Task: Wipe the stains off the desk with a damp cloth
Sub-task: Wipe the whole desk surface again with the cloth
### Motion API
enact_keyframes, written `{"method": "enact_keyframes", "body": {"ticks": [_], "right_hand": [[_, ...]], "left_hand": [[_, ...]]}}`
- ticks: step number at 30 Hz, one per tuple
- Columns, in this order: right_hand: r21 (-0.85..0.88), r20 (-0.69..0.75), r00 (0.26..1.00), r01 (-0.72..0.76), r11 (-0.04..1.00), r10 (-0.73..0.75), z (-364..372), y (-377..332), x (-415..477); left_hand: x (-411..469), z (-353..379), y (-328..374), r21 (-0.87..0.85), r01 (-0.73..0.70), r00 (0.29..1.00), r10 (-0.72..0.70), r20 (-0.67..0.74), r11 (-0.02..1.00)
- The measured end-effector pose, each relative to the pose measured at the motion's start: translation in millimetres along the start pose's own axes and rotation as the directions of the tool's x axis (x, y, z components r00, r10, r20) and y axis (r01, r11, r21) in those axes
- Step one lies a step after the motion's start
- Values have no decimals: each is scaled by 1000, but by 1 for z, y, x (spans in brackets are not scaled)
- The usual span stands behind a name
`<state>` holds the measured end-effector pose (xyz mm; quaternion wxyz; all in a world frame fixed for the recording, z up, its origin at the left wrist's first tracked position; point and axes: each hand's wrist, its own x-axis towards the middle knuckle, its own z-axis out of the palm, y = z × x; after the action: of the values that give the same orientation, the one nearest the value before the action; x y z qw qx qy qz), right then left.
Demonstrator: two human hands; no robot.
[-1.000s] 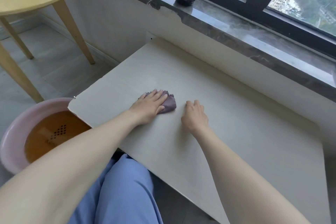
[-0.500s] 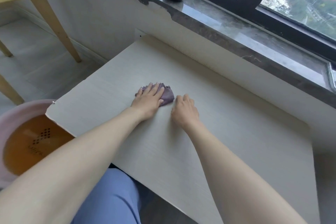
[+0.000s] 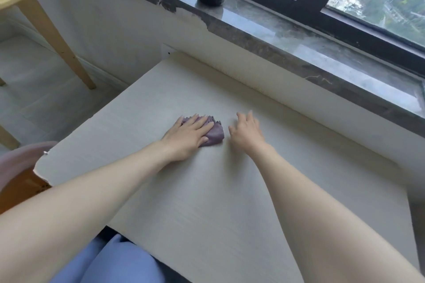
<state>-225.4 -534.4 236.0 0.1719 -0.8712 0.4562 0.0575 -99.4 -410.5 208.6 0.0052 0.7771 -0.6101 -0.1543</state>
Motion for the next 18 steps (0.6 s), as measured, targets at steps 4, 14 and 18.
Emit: {"method": "enact_keyframes", "body": {"ticks": [4,14,18], "right_hand": [[30,22,1000,-17,999,17,-3,-4,13],[135,-43,996,-72,988,78,-8,-2,51],[67,43,991,-127,990,124,-9,-6,69]], "left_hand": [[29,-11,-17,4,48,998,-48,-32,999],[48,-6,-18,-17,-14,997,12,-72,1000],[86,-14,-14,-29,93,988,-96,-119,995]]}}
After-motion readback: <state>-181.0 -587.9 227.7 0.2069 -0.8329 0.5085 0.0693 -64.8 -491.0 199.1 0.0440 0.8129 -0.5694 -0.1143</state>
